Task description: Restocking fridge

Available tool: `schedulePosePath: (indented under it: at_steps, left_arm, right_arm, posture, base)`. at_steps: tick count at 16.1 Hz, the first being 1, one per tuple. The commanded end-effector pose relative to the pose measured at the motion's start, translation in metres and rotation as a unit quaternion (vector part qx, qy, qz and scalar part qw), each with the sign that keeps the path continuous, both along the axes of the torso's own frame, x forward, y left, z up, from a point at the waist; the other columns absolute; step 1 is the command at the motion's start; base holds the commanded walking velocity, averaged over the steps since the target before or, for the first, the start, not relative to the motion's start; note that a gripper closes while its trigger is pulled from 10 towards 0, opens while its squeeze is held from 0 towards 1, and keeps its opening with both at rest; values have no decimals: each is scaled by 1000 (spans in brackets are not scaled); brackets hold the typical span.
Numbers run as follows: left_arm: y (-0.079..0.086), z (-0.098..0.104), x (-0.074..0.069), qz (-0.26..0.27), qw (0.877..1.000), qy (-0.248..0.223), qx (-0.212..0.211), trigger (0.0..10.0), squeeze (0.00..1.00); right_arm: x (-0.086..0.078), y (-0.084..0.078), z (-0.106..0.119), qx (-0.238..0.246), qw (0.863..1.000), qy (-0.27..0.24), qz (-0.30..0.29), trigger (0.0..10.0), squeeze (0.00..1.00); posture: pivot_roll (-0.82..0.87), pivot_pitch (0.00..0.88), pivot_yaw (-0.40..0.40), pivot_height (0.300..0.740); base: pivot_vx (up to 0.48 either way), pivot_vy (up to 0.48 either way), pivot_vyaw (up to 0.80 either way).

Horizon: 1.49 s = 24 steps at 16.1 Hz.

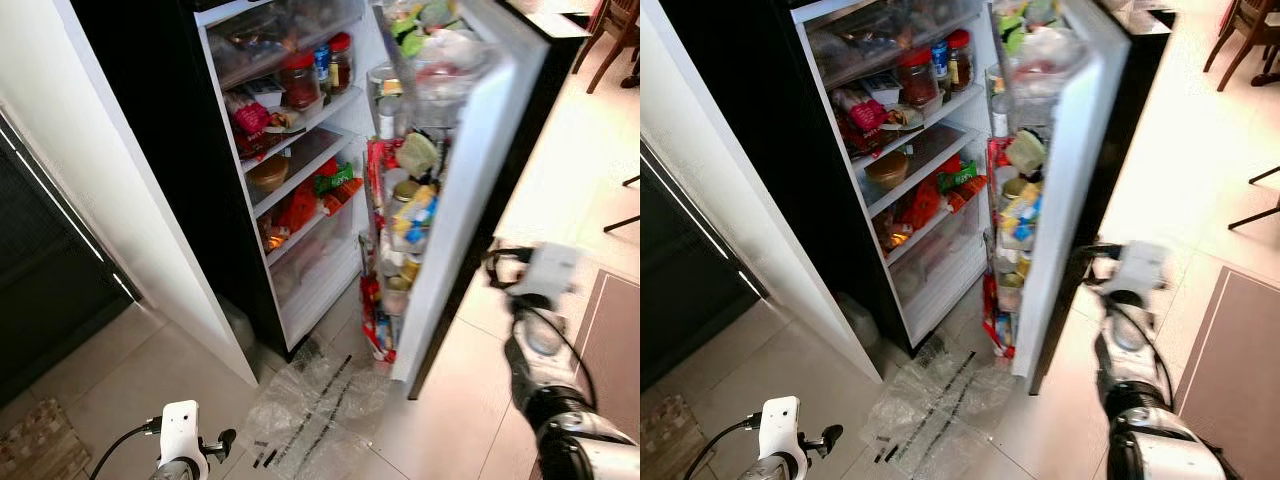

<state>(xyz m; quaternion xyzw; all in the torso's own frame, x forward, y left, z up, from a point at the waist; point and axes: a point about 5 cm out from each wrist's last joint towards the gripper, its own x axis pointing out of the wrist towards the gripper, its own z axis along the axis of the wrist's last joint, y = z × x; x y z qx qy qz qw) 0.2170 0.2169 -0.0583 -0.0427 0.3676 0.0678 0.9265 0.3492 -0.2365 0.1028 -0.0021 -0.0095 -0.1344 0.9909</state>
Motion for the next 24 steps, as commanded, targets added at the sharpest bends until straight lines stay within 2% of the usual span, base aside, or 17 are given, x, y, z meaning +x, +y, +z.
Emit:
schedulePosePath:
  at_steps: [1,3,4,6,7,9,10,11,12,14,16,24]
  left_arm:
    - [6,-2,-5,10,1000,10,2,10000,0]
    - [6,-2,-5,10,1000,10,2,10000,0]
    - [6,-2,-4,10,1000,9,2,10000,0]
    - [6,-2,-4,10,1000,9,2,10000,0]
    - [5,-2,-4,10,1000,8,2,10000,0]
    - [5,-2,-5,14,1000,8,1,10000,0]
    - [6,-3,-6,17,1000,9,0,10000,0]
    - [6,-3,-6,17,1000,10,0,10000,0]
    - [7,-3,-8,19,1000,11,1,10000,0]
    - [7,-4,-9,19,1000,12,1,10000,0]
    - [7,-4,-9,19,1000,11,0,10000,0]
    - [7,-4,-9,14,1000,13,0,10000,0]
  right_arm:
    - [6,11,3,-9,999,6,39,10000,0]
    - [11,25,5,3,996,10,84,10000,0]
    - [15,39,6,30,992,8,126,10000,0]
    - [18,56,8,25,984,9,176,10000,0]
    - [21,70,12,19,976,8,217,10000,0]
    - [32,97,34,12,962,-21,273,10000,0]
    - [37,110,48,28,954,-43,296,10000,0]
    - [38,112,50,32,951,-46,303,10000,0]
    - [38,121,54,37,942,-52,328,10000,0]
    - [36,126,52,34,936,-49,348,10000,0]
    - [33,124,44,39,934,-40,353,10000,0]
    - [25,111,26,60,941,-21,332,10000,0]
  posture:
    - [28,49,63,740]
    - [28,49,63,740]
    - [28,49,63,740]
    - [30,48,62,740]
    - [38,46,59,740]
    - [46,49,57,740]
    - [46,51,56,740]
    - [46,51,56,740]
    - [49,52,55,740]
    - [50,53,52,740]
    - [50,53,52,740]
    - [46,59,66,740]
  base:
    - [0,0,0]
    - [0,0,0]
    - [0,0,0]
    - [0,0,0]
    - [0,0,0]
    - [0,0,0]
    - [0,0,0]
    - [0,0,0]
    - [0,0,0]
    - [0,0,0]
    - [0,0,0]
    - [0,0,0]
